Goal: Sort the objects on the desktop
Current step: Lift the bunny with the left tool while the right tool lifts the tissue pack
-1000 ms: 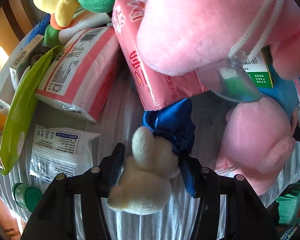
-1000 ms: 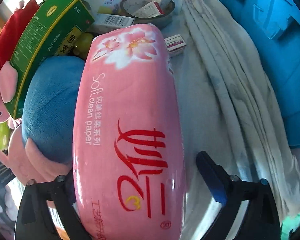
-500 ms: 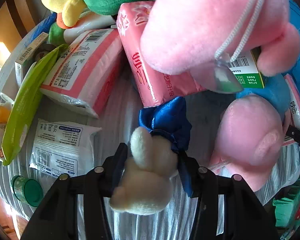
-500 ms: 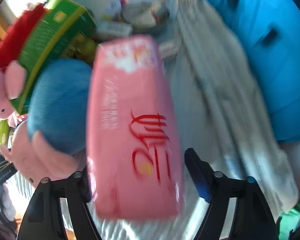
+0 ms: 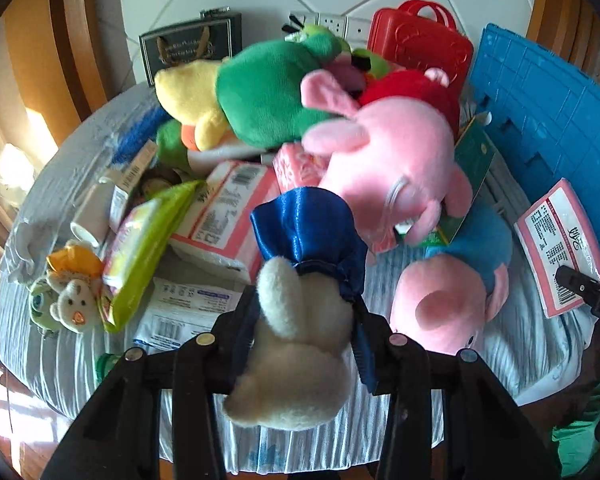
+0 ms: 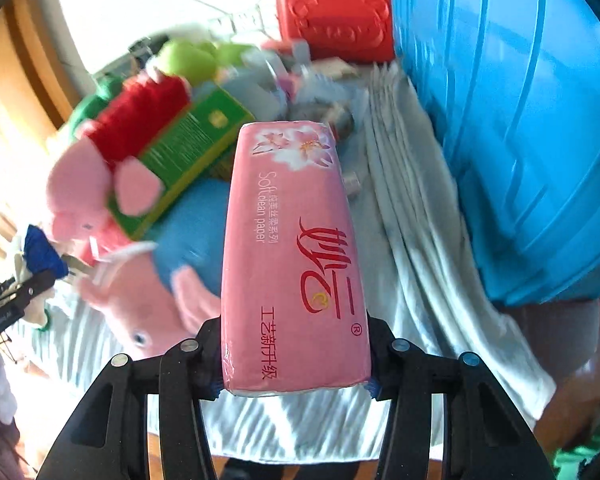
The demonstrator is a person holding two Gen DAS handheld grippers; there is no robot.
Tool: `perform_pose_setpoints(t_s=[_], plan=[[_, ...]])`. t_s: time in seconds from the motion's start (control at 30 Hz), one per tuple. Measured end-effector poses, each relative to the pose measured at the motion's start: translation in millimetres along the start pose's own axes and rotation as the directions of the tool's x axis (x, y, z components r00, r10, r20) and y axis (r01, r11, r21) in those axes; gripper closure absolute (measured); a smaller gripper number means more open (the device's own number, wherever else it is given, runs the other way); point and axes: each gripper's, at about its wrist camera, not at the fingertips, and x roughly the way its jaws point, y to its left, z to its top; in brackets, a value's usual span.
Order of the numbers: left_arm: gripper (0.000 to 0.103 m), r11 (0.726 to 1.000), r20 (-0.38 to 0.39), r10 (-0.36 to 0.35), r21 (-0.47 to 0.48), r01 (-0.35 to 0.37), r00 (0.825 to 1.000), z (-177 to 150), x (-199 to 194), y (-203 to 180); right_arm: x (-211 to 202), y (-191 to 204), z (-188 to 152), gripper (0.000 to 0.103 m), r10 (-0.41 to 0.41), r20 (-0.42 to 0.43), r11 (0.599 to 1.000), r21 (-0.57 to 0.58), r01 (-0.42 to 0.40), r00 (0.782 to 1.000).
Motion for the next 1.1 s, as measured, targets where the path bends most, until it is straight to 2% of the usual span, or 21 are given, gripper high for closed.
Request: perform_pose_setpoints(t_s=[0.03, 0.07, 0.1, 0.17, 0.23, 0.3, 0.4, 0.6, 0.73, 0.77, 0.83, 0.87, 0.93, 1.03, 1.1], plan=[[0.061, 1.0, 0.027, 0.001, 0.0, -0.001, 1.0, 7.9, -9.8, 6.1, -10.8, 2.6, 3.2, 0.054, 0.006, 0.019, 1.0, -0.006, -0.006, 1.0], [0.061, 1.0, 0.05, -0.004, 0.003, 0.004, 0.999, 17.8, -8.5, 36.5, -24.2, 8.4, 6.9, 0.054, 0.014, 0.051, 1.0, -0.024, -0.013, 0.999], [0.06, 1.0, 0.074, -0.005, 0.007, 0.005, 0.997, 12.7, -22.1, 37.5, -17.5, 8.0, 17.8, 0.054, 0.017, 0.069, 0.999, -0.034, -0.014, 0.998], [0.06, 1.0, 0.133, -0.01, 0.029, 0.007, 0.991, 8.3, -52.1, 36.8, -41.7, 13.4, 22.0, 0.054, 0.03, 0.132, 0.998, -0.066, -0.022, 0.991], [0.06, 0.999, 0.189, -0.023, 0.05, 0.014, 0.982, 17.9, -73.1, 22.4, -41.9, 16.3, 40.1, 0.054, 0.043, 0.176, 0.996, -0.079, -0.03, 0.983], [0.06, 0.997, 0.232, -0.046, 0.071, 0.03, 0.972, 21.4, -93.1, 7.6, -68.7, 20.0, 47.3, 0.054, 0.053, 0.236, 0.995, -0.091, -0.032, 0.97], [0.06, 0.992, 0.288, -0.084, 0.115, 0.053, 0.954, 44.0, -110.7, -14.9, -108.0, 17.8, 58.1, 0.054, 0.053, 0.32, 0.995, -0.1, -0.022, 0.946], [0.061, 0.971, 0.347, -0.191, 0.204, 0.125, 0.918, 77.4, -141.0, -90.5, -160.1, -22.6, 78.4, 0.054, -0.006, 0.448, 0.997, -0.061, 0.037, 0.894], [0.06, 0.949, 0.396, -0.262, 0.272, 0.16, 0.88, 103.1, -164.1, -154.4, -186.6, -60.9, 91.0, 0.054, -0.076, 0.507, 0.996, -0.005, 0.091, 0.859], [0.06, 0.943, 0.401, -0.28, 0.287, 0.17, 0.872, 109.1, -168.1, -169.4, -195.0, -77.5, 96.1, 0.054, -0.057, 0.519, 0.998, 0.005, 0.063, 0.853], [0.06, 0.927, 0.402, -0.316, 0.322, 0.191, 0.859, 123.5, -176.5, -205.0, -203.6, -100.9, 106.8, 0.052, 0.013, 0.507, 0.999, 0.03, -0.033, 0.862], [0.06, 0.921, 0.401, -0.332, 0.335, 0.201, 0.854, 129.7, -179.9, -221.4, -208.6, -112.9, 112.7, 0.053, -0.001, 0.513, 0.999, 0.047, -0.026, 0.859], [0.06, 0.905, 0.399, -0.366, 0.362, 0.223, 0.841, 142.9, -185.4, -254.3, -220.0, -125.4, 121.7, 0.053, -0.081, 0.548, 0.997, 0.045, 0.067, 0.833], [0.061, 0.892, 0.395, -0.392, 0.383, 0.24, 0.831, 163.1, -192.0, -296.0, -237.8, -164.3, 146.4, 0.054, -0.075, 0.552, 0.997, 0.066, 0.046, 0.831], [0.061, 0.884, 0.382, -0.401, 0.399, 0.242, 0.833, 177.2, -193.3, -325.4, -247.1, -184.8, 156.5, 0.054, -0.137, 0.549, 0.991, 0.085, 0.108, 0.825]])
